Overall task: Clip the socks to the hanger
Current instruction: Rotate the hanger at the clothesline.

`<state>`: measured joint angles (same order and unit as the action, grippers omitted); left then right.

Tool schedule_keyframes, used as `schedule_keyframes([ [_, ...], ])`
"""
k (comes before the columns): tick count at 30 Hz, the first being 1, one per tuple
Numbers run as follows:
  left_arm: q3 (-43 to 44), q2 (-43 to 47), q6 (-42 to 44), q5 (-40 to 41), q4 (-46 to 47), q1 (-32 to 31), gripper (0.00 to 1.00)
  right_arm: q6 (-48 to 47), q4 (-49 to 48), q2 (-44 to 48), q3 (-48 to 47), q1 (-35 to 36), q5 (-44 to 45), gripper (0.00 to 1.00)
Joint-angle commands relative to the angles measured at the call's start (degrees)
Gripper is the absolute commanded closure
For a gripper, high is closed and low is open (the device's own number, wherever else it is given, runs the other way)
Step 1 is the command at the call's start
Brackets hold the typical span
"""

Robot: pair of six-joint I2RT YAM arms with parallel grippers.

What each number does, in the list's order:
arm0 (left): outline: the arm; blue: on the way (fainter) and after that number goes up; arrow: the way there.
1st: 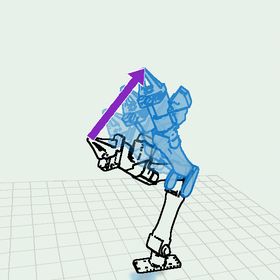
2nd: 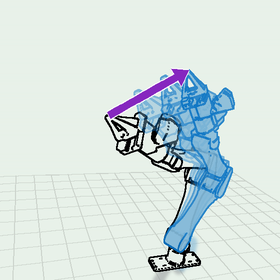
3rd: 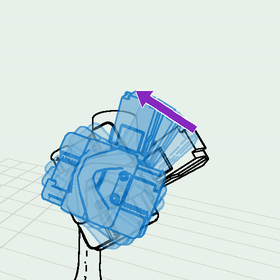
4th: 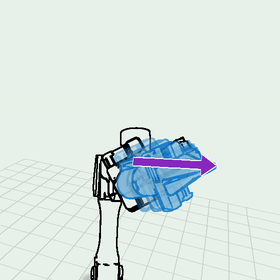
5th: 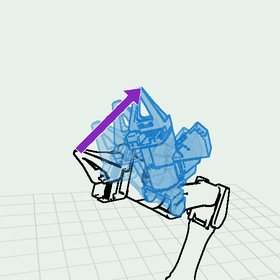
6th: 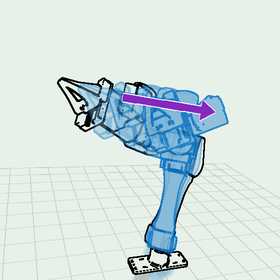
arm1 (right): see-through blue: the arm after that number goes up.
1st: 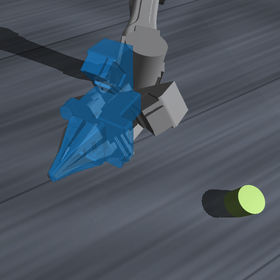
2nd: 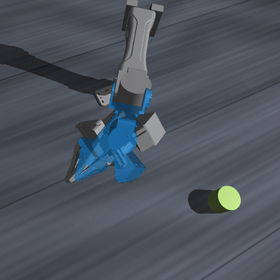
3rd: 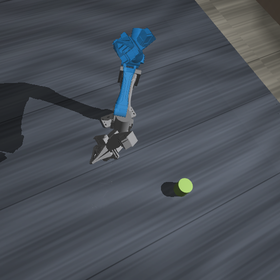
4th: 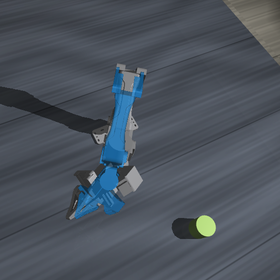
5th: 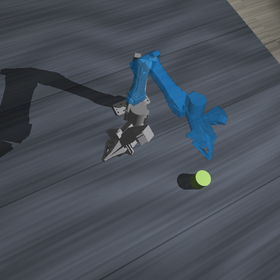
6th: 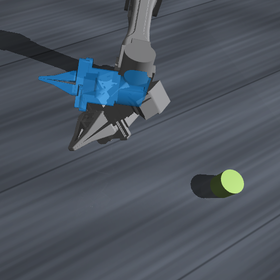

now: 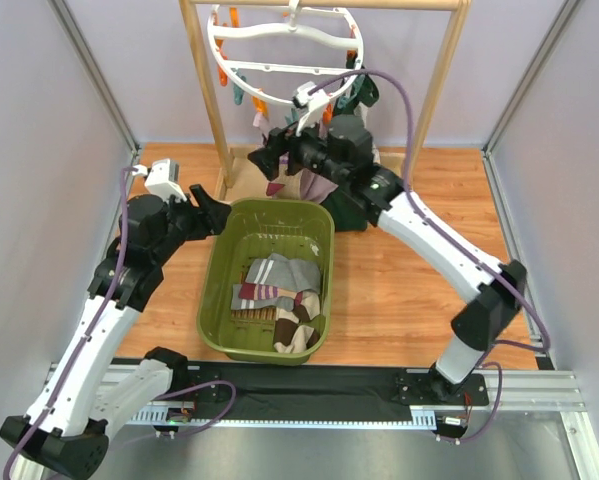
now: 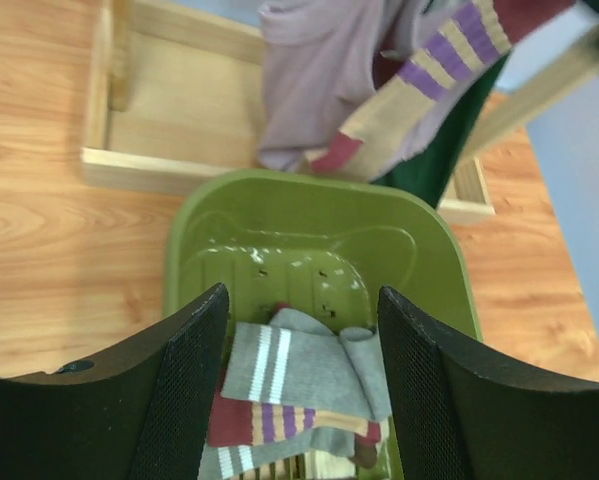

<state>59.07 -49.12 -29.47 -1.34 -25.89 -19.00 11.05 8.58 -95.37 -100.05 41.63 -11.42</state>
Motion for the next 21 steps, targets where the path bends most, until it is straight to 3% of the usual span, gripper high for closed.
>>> schedule_keyframes([
  [1, 0.09, 1.92, 0.82, 7.32, 0.48, -0.07, 0.32, -7.96, -7.34, -6.57, -2.07, 2.05, 15.18, 0.19],
  [7, -0.19, 1.05, 1.79, 6.53, 3.56, -0.07, 0.32, -12.89, -12.09, -15.8, -7.26, 3.28, 32.41, 0.18],
  [13, 0.7, -1.32, 2.23, 5.83, 6.64, -0.07, 0.32, -16.23, -13.93, -18.97, -8.15, 3.73, 42.0, 0.28],
  [16, 2.01, -2.64, 2.84, 2.85, 9.09, -0.07, 0.33, -17.02, -15.17, -19.06, -7.35, 3.2, 44.2, 0.4],
  [19, 5.69, -7.37, 3.46, -0.93, 8.76, 0.19, 0.33, -17.03, -15.08, -18.97, -6.92, 2.06, 45.7, 0.72],
  [21, 7.54, -9.31, 3.55, -3.48, 7.96, 0.72, 0.34, -16.85, -14.65, -18.01, -6.13, 1.27, 46.31, 0.74],
])
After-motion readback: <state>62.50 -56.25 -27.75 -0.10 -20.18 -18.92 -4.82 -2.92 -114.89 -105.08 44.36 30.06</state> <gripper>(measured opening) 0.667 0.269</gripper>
